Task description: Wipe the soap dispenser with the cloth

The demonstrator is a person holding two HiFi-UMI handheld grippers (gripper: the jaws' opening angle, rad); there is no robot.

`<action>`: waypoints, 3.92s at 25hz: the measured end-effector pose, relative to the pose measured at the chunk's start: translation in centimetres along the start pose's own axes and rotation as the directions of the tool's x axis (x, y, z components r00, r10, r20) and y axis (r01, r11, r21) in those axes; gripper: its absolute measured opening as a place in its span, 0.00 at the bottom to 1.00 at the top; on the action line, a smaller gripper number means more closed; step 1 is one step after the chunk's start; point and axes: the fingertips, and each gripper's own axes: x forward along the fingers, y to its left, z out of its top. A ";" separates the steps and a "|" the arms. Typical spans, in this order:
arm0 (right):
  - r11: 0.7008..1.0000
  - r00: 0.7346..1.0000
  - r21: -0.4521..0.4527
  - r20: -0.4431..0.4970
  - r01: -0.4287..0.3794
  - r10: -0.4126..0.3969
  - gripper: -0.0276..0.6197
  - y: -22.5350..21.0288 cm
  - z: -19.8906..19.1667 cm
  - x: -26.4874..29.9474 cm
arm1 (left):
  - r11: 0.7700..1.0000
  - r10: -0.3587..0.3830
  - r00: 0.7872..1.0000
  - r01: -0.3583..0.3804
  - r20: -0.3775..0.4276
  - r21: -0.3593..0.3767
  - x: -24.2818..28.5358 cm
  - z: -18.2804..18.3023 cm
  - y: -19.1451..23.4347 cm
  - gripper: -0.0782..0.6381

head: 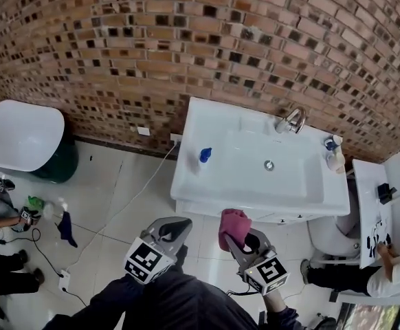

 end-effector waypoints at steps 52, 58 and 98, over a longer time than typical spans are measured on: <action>0.929 0.896 -0.353 -0.440 -0.112 -0.059 0.17 -12.6 -7.0 20.0 | 0.941 -0.174 0.953 0.235 -0.249 0.245 19.7 3.9 16.9 0.11; 0.900 0.882 -0.408 -0.468 -0.156 -0.059 0.17 -11.5 -9.2 22.7 | 0.945 -0.174 0.920 0.257 -0.350 0.204 21.5 1.3 17.0 0.11; 0.831 0.873 0.556 -0.409 0.007 0.266 0.17 -16.8 -13.1 25.8 | 0.962 -0.109 0.956 0.032 -0.272 -0.272 19.9 -6.1 21.4 0.11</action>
